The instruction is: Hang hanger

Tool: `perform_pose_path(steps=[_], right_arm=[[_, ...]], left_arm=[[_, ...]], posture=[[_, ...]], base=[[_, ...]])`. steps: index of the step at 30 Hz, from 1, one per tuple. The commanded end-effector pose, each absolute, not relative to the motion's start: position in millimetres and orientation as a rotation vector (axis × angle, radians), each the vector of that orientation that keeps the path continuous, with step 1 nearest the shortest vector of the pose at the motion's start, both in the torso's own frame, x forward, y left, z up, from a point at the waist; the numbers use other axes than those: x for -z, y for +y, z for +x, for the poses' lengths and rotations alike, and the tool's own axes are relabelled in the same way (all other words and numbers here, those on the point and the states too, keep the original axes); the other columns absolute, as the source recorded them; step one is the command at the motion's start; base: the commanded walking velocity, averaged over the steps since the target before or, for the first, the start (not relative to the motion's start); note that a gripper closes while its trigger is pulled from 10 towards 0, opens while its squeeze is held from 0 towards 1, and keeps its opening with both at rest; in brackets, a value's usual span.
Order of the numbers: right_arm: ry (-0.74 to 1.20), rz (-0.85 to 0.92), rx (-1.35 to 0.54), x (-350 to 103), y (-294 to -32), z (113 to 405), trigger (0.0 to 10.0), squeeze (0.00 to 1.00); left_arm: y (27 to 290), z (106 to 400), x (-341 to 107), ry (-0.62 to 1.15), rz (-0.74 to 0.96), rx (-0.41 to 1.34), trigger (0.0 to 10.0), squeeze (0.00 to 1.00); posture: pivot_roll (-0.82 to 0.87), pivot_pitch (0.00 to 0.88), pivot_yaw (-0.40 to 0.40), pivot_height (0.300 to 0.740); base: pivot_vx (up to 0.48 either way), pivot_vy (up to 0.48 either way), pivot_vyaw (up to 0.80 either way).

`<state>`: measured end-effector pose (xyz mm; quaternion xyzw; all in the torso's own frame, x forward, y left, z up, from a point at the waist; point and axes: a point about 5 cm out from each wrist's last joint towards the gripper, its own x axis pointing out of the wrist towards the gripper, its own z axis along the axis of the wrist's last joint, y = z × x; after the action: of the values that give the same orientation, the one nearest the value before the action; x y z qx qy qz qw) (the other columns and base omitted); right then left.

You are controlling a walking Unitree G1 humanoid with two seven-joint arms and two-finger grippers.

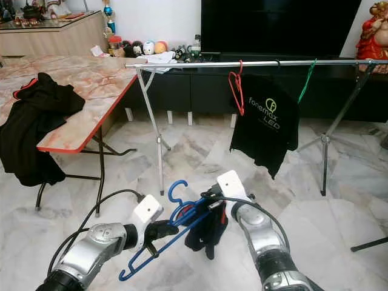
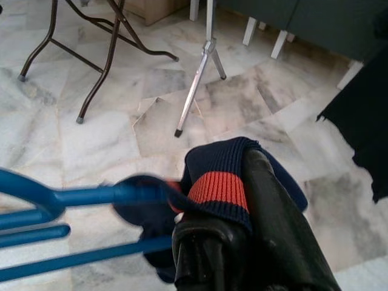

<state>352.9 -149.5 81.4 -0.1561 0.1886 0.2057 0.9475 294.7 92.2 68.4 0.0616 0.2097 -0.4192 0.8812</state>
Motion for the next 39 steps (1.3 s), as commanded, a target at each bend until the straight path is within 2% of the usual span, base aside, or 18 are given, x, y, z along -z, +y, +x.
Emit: perform_pose_path(steps=[1, 4, 9, 12, 13, 15, 17, 20, 28, 35, 39], right_arm=[[0.377, -0.316, -0.433, -90, -150, 356, 10.0, 0.0], [0.369, -0.319, -0.407, -93, -157, 358, 10.0, 0.0], [0.283, -0.072, -0.396, -114, -155, 361, 10.0, 0.0], [0.261, -0.028, -0.408, -119, -154, 362, 10.0, 0.0], [0.26, -0.037, -0.408, -119, -155, 362, 10.0, 0.0], [0.283, -0.234, -0.358, -113, -165, 362, 10.0, 0.0], [0.284, -0.273, -0.361, -113, -167, 361, 10.0, 0.0], [0.267, -0.21, -0.367, -119, -165, 362, 10.0, 0.0], [0.373, -0.431, -0.32, -90, -171, 353, 10.0, 0.0], [0.363, -0.307, -0.337, -88, -163, 348, 10.0, 0.0], [0.257, -0.111, -0.364, -114, -155, 353, 10.0, 0.0]], left_arm=[[93, 297, -70, 0.431, 0.132, 0.873, 10.0, 0.0], [94, 298, -69, 0.436, 0.138, 0.868, 10.0, 0.0], [95, 300, -67, 0.446, 0.149, 0.845, 10.0, 0.0], [94, 298, -67, 0.45, 0.132, 0.871, 10.0, 0.0], [94, 298, -67, 0.45, 0.13, 0.875, 10.0, 0.0], [93, 296, -68, 0.456, 0.129, 0.899, 10.0, 0.0], [95, 297, -68, 0.456, 0.147, 0.886, 10.0, 0.0], [98, 299, -67, 0.454, 0.164, 0.853, 10.0, 0.0], [98, 305, -70, 0.428, 0.164, 0.812, 10.0, 0.0], [99, 305, -70, 0.425, 0.165, 0.813, 10.0, 0.0], [98, 304, -69, 0.427, 0.159, 0.815, 10.0, 0.0]], posture=[[0.0, 0.0, 0.028, 0.74], [-0.01, 0.0, 0.028, 0.74], [-0.01, 0.0, 0.028, 0.74], [-0.01, 0.0, 0.028, 0.74], [-0.01, 0.0, 0.028, 0.74], [0.0, 0.0, 0.028, 0.74], [0.0, 0.0, 0.028, 0.74], [-0.01, 0.0, 0.029, 0.74], [0.0, 0.0, 0.028, 0.74], [0.0, 0.0, 0.031, 0.74], [-0.01, 0.0, 0.031, 0.74]], base=[[0.0, 0.0, 0.0], [0.0, 0.0, 0.0], [0.0, 0.0, 0.0], [0.0, 0.0, 0.0], [0.0, 0.0, 0.0], [0.0, 0.0, 0.0], [0.0, 0.0, 0.0], [0.0, 0.0, 0.0], [0.0, 0.0, 0.0], [0.0, 0.0, 0.0], [0.0, 0.0, 0.0]])
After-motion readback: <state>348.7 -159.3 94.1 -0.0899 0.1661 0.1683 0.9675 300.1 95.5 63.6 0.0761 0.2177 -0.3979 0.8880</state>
